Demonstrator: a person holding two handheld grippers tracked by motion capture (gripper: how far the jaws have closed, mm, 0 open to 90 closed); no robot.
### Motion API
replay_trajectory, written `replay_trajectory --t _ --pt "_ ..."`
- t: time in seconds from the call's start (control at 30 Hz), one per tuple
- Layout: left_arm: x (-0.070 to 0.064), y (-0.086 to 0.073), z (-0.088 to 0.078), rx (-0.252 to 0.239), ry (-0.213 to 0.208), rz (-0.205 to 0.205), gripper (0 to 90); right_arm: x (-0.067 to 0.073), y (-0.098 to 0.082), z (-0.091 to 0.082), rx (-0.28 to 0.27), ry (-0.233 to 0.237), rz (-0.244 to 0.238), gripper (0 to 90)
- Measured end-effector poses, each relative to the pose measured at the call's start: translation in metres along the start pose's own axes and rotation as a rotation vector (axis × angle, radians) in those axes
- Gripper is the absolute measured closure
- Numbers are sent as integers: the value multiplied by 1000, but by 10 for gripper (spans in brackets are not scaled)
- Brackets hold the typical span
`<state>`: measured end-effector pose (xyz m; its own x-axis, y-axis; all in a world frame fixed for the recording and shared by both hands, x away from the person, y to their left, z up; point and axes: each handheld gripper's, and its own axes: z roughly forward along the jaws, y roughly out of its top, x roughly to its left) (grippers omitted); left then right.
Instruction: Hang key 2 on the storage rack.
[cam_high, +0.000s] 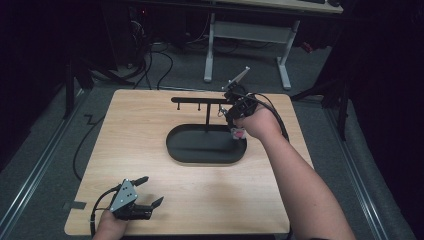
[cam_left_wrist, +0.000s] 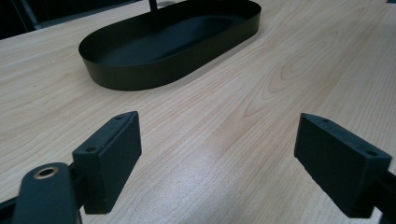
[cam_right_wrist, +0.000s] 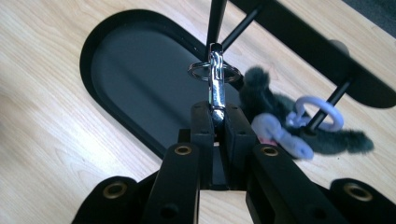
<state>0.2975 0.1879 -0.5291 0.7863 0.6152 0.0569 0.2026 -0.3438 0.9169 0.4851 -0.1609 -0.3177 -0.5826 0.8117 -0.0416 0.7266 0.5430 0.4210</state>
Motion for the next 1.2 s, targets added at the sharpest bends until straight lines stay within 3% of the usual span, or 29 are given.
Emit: replay_trajectory --t 0.43,0.83,1.0,1.2 --pt "0 0 0 3 2 3 156 -8 7 5 -27 -21 32 851" --pt "-1 0 1 5 3 3 156 -12 -11 24 -23 -10 94 849" --pt "-1 0 1 11 3 5 156 -13 -15 31 -46 15 117 846" --pt "-1 0 1 9 4 5 156 -12 -17 42 -39 24 124 833"
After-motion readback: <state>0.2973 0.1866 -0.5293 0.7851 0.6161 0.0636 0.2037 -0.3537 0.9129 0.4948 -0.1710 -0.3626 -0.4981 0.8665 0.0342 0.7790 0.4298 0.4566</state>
